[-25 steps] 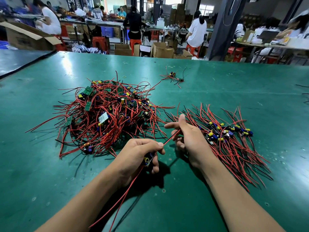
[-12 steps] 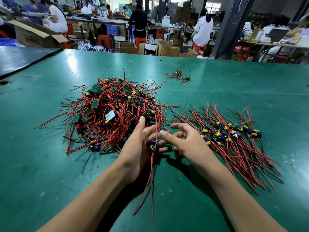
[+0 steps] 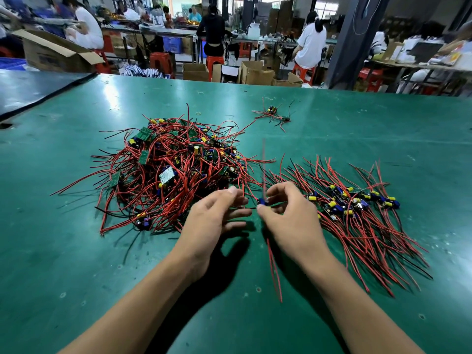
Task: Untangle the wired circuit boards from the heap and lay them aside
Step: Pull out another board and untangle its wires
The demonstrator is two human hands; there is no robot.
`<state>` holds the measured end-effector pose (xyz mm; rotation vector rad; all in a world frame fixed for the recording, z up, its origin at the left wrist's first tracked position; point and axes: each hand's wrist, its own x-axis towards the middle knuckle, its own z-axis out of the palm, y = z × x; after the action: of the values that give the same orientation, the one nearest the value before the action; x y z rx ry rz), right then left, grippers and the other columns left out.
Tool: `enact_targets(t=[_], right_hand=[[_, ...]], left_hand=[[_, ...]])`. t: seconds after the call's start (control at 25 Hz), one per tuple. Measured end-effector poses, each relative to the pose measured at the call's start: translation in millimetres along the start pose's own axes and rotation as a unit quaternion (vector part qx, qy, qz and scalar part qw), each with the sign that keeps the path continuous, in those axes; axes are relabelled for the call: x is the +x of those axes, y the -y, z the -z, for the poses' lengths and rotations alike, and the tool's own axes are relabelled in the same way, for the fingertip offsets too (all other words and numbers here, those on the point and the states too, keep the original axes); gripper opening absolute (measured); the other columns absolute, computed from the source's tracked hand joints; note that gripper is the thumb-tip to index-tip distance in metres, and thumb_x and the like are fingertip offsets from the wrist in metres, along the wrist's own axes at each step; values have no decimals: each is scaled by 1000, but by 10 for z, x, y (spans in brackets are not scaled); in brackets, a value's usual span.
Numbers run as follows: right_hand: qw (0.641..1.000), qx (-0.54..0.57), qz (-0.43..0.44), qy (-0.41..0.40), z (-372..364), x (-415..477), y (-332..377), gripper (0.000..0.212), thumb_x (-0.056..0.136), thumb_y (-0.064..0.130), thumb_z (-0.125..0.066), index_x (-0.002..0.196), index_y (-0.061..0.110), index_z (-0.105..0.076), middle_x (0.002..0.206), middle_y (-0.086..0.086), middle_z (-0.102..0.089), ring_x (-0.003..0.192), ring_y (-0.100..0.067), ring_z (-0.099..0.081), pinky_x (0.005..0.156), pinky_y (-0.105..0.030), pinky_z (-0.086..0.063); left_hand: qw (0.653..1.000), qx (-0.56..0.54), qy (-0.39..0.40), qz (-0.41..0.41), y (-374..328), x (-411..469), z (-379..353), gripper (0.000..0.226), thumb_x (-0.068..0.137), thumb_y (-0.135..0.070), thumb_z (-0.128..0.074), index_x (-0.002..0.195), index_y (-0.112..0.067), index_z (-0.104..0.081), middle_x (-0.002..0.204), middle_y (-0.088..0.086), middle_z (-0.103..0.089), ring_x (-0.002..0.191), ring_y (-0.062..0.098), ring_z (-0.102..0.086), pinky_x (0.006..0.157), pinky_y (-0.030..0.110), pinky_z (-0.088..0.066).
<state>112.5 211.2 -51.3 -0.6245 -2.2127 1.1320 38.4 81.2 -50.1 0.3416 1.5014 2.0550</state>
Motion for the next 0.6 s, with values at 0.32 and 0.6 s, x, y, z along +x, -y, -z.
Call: enact_targets(t=[0.32,0.6], right_hand=[[973,-202,89,-68,172,93,-123,27,91,21,-69,117,12,-66,112,-6,-62,111,-25,-52,101,-34,-39],[965,-204,123,112,-28,-6,-170,16,94,32,-64,101,20,-73,101,2,-62,104,-19,-57,93,-36,-46]], left_hand=[[942,166,-185,-226,3,-31,139,10,96,-18,-59,99,-21,-49,86,13,-69,48,25,-62,47,37,-53],[917,263,-188,-233,34,97,282,47,97,-20,-57,142,-32,-47,82,-7,-74,40,25,-61,44,28,-52]])
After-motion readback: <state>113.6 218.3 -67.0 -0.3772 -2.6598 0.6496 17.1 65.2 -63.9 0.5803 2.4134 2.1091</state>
